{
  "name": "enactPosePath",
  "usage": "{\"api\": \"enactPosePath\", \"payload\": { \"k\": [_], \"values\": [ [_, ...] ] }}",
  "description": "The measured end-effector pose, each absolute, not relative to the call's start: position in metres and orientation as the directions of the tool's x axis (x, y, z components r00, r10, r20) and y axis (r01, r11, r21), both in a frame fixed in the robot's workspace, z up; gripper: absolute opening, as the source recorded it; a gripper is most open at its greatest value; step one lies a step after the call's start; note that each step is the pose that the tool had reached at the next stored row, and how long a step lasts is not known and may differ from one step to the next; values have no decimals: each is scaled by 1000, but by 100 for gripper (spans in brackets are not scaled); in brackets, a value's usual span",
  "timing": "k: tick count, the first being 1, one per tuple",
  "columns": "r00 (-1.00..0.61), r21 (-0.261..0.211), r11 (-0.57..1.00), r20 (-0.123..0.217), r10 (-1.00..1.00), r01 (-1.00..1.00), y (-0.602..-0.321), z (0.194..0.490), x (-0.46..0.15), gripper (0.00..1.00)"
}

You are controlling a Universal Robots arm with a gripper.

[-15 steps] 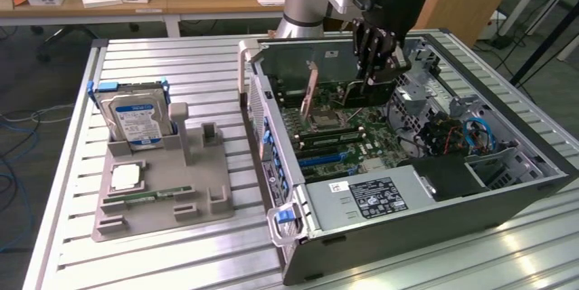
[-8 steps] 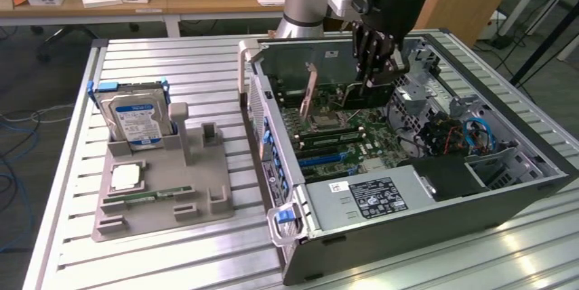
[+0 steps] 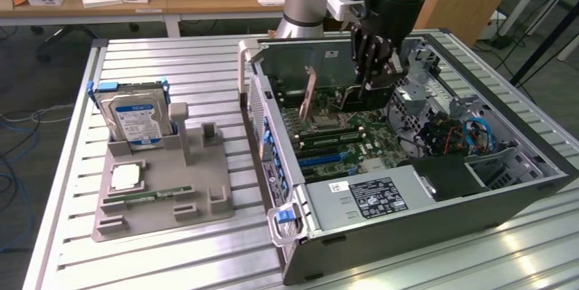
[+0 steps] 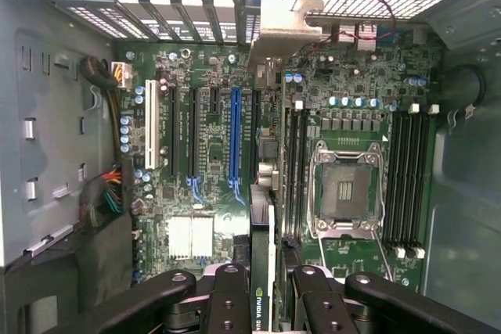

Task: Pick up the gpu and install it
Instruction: 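Insert the gpu into the slot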

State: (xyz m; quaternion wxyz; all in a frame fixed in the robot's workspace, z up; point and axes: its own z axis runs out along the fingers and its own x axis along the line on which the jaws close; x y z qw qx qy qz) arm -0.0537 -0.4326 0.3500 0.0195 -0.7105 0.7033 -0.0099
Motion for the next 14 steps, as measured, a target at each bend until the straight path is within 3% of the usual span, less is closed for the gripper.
{"api": "enactPosePath", "payload": {
  "k": [14],
  "values": [
    [10, -41, -10, -11, -1000, -999, -434, 343, -54, 26]
  ]
}}
